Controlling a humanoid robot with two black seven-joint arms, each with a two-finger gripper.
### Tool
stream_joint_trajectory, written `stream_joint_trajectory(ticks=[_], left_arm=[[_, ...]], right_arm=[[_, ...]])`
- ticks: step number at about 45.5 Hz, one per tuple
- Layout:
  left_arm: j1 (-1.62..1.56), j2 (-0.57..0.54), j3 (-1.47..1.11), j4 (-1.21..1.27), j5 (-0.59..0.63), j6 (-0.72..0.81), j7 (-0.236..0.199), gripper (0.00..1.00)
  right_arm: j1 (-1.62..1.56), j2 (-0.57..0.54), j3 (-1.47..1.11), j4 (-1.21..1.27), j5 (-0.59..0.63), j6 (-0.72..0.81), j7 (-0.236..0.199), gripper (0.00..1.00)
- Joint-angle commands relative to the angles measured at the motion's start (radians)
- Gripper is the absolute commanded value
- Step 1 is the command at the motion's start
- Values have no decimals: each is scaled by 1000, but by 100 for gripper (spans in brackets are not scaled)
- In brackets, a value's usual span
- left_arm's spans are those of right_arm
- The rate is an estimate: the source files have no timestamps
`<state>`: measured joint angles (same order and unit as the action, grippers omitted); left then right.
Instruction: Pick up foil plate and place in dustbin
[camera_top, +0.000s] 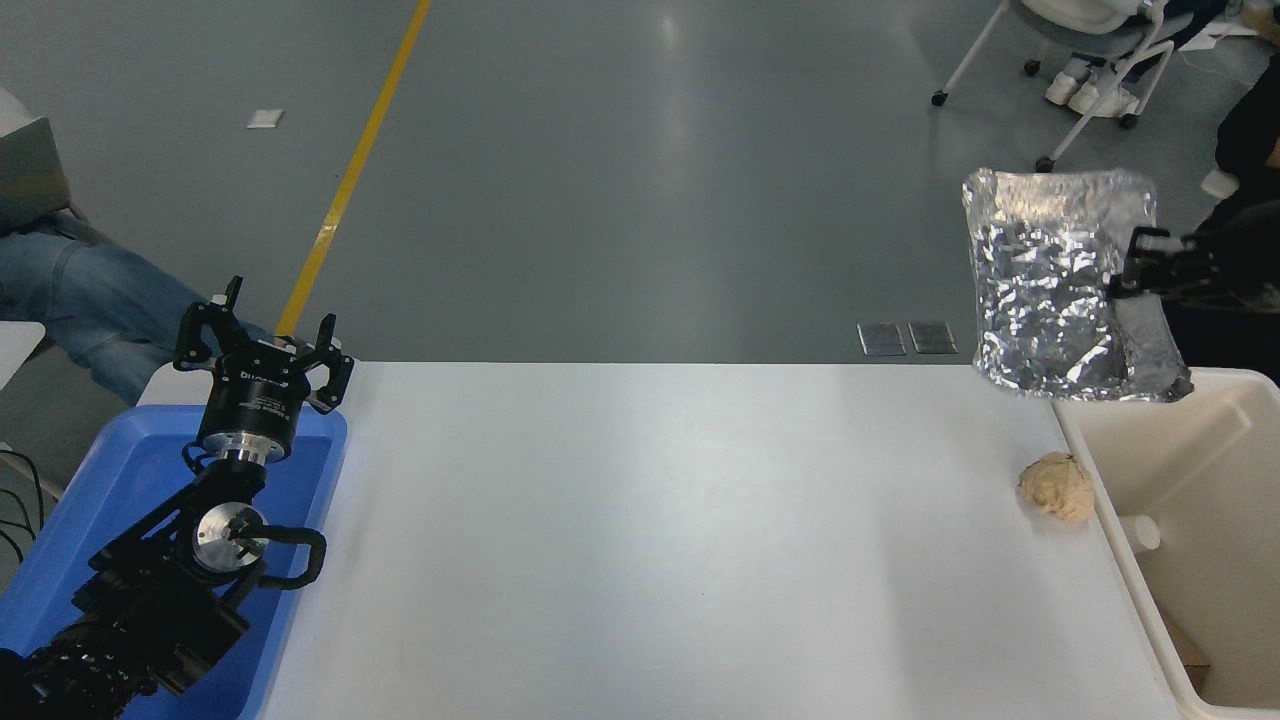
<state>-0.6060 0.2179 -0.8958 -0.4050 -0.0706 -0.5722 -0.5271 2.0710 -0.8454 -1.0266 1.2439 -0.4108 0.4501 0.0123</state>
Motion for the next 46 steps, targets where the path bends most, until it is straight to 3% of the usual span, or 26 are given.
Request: stream_joint_trajectory(ticks=[1, 16, 30, 46], left_arm=[[0, 1, 0, 0, 0, 0, 1, 99], [0, 0, 0, 0, 0, 0, -1, 99], [0, 0, 0, 0, 0, 0, -1, 99], [-1, 1, 0, 0, 0, 0, 1, 99]], right_arm=[[17, 2, -10, -32, -8, 10, -6, 0], [-369, 48, 46, -501, 24, -50, -9, 0], [-850, 137, 224, -945, 173, -80, -11, 0], [-1081, 164, 313, -1043, 250, -148, -17, 0]])
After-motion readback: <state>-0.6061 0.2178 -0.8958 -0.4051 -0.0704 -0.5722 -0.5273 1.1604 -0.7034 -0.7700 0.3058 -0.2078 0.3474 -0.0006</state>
